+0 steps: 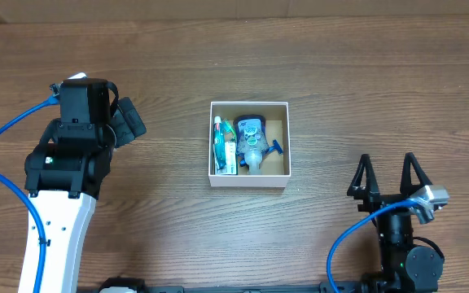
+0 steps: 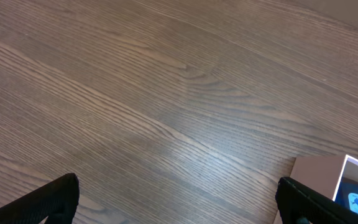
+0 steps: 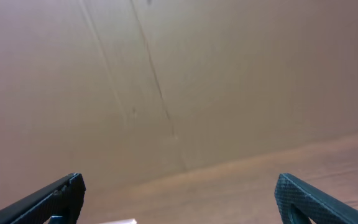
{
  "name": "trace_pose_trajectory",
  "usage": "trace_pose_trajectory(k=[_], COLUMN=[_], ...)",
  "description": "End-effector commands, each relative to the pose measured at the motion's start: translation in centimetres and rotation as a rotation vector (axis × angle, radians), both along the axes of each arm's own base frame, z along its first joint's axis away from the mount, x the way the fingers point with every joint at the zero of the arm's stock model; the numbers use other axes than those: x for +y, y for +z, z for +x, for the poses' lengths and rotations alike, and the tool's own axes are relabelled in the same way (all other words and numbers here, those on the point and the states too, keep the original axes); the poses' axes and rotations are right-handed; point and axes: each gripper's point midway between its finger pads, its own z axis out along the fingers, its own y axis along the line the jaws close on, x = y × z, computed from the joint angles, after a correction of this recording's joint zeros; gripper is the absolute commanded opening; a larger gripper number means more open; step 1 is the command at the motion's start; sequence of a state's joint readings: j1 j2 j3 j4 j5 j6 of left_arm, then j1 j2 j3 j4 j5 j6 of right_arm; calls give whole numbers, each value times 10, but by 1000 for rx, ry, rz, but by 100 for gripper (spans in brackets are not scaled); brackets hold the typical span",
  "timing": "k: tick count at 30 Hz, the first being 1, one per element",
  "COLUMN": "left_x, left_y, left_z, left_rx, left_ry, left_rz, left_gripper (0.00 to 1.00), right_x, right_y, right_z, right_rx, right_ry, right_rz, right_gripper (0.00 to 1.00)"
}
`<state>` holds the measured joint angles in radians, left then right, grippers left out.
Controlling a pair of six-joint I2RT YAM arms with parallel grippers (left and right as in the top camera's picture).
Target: Pack container
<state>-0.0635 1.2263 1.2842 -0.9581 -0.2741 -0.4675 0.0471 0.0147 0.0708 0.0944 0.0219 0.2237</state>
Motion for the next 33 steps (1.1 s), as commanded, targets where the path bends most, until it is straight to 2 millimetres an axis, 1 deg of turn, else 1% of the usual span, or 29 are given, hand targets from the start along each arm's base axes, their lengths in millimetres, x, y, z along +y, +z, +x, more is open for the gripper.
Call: trace_pose_trajectory(k=[1, 3, 7, 8, 11, 33], left_x=[4, 4, 4, 4, 4, 4], left_y=[6, 6, 6, 6, 6, 6], left_z=[1, 1, 1, 1, 1, 1], left_rx=[-14, -14, -14, -14, -14, -14], left_ry=[4, 4, 4, 4, 4, 5], left_rz=[17, 17, 17, 17, 17, 17], left_gripper=[100, 100, 100, 100, 100, 100], right_x=[4, 4, 4, 4, 6, 6], right_y=[-21, -36, -51, -60, -76, -75], right_z=[3, 4, 5, 5, 4, 4], right_rx=[69, 127, 191, 226, 290, 288], right_ry=[9, 12, 14, 15, 33, 33], right_rz=[-75, -77, -79, -80, -76, -76], right_gripper=[100, 100, 100, 100, 100, 100])
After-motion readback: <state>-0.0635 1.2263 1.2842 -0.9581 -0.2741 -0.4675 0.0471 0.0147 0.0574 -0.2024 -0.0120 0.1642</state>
